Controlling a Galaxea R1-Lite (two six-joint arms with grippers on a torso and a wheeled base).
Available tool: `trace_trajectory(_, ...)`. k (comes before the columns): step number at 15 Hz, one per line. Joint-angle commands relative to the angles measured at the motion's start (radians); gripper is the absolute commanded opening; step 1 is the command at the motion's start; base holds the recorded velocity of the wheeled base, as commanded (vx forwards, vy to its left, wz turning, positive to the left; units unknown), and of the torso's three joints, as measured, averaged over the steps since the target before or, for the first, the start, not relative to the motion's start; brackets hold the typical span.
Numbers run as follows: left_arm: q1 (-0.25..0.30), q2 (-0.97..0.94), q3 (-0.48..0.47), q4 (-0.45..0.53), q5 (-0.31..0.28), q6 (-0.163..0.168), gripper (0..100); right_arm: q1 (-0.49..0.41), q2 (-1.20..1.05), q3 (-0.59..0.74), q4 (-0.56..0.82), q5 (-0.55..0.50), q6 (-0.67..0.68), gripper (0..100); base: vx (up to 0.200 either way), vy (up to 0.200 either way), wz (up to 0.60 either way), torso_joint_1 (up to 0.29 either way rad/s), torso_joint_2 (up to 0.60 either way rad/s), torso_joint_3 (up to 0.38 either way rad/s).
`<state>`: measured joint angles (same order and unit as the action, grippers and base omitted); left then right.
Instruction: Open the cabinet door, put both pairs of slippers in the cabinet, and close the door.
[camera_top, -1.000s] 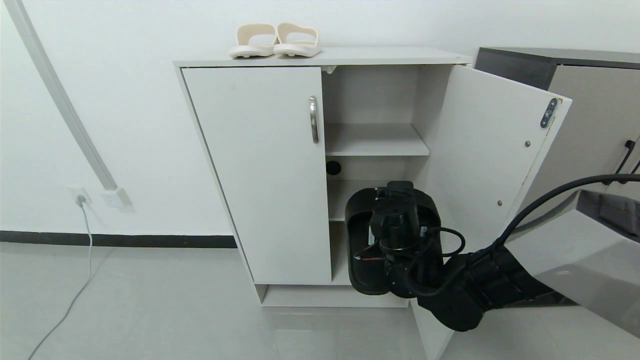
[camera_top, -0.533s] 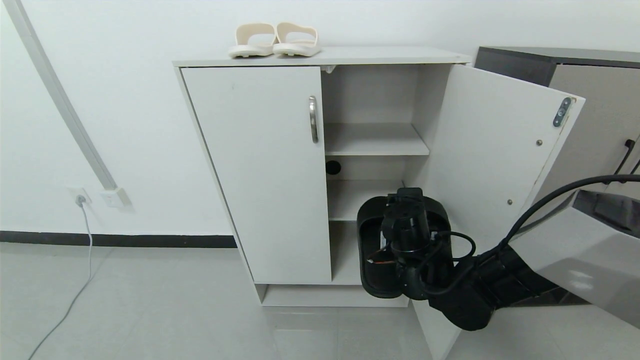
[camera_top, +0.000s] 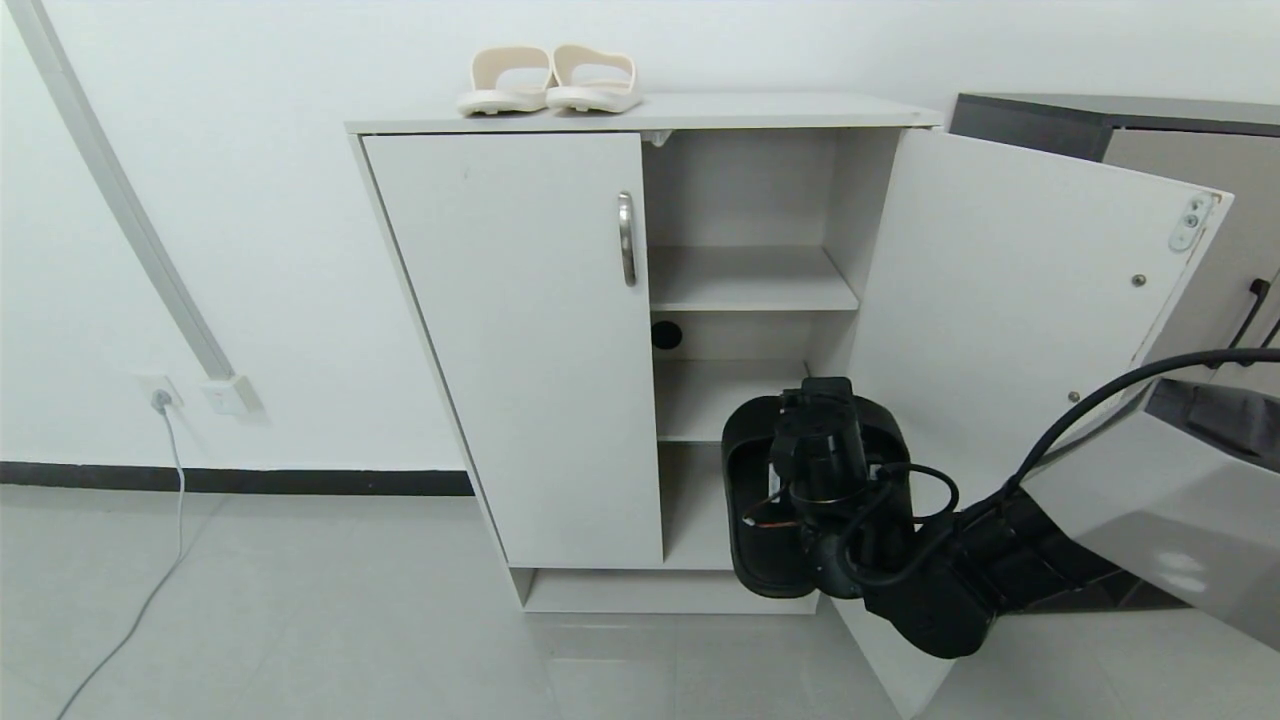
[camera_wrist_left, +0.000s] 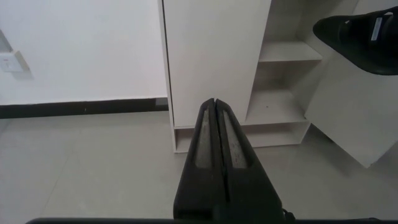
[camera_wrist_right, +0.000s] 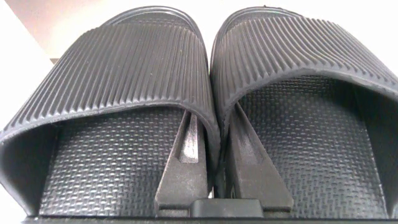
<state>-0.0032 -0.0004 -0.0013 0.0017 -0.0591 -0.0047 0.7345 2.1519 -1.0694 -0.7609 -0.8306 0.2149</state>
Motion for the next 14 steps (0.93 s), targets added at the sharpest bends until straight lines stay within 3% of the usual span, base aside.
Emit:
trace_trajectory(1, 0.0, 0.002, 0.0, 0.0, 0.001, -0.001, 0, -0.004, -0.004, 0.003, 0.0, 0.001, 0.0, 0, 0.0, 0.0, 0.0, 0.0, 0.0, 0.0)
trace_trajectory(14, 0.0, 0.002, 0.0, 0.0, 0.001, -0.001, 0, -0.076, -0.023, 0.02, 0.002, 0.044, -0.006, 0, 0.0, 0.0, 0.0, 0.0, 0.0, 0.0)
